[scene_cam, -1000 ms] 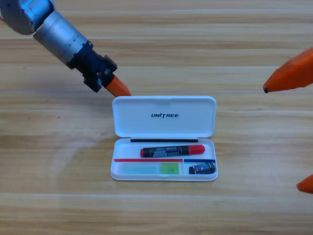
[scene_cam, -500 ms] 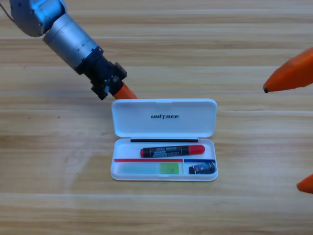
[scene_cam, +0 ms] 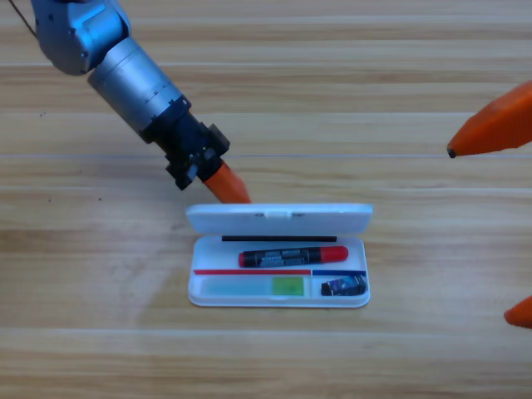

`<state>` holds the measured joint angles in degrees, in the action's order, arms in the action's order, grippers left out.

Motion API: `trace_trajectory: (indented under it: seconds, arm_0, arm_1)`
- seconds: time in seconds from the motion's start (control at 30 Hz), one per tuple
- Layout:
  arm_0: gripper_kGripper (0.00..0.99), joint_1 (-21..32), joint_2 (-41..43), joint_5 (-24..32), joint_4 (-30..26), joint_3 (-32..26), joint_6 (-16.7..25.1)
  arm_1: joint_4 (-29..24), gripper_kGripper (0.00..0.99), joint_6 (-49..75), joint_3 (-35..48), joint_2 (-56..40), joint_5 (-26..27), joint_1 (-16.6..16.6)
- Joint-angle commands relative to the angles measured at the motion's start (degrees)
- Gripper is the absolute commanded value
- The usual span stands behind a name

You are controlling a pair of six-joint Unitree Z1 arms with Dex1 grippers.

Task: Clean up eraser and pencils

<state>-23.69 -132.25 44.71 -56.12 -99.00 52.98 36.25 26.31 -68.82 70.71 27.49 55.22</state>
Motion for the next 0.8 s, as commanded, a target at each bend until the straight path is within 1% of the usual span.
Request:
trace_trajectory:
  seconds: [0.03,0.37,0.8]
  arm_0:
    - [0.0,-3.1,1.0,-1.6,-0.3,2.9,0.5]
    - [0.0,-5.3,2.1,-3.8,3.0,7.0,-1.1]
    - [0.0,-6.7,1.7,-6.0,5.1,8.1,-3.1]
  arm_1:
    - [-0.7,0.986,-0.4,1.9,1.3,0.9,-1.6]
    - [-0.8,0.986,-0.4,1.9,1.5,0.9,-1.6]
    - [-0.8,0.986,-0.4,1.9,2.1,1.1,-1.6]
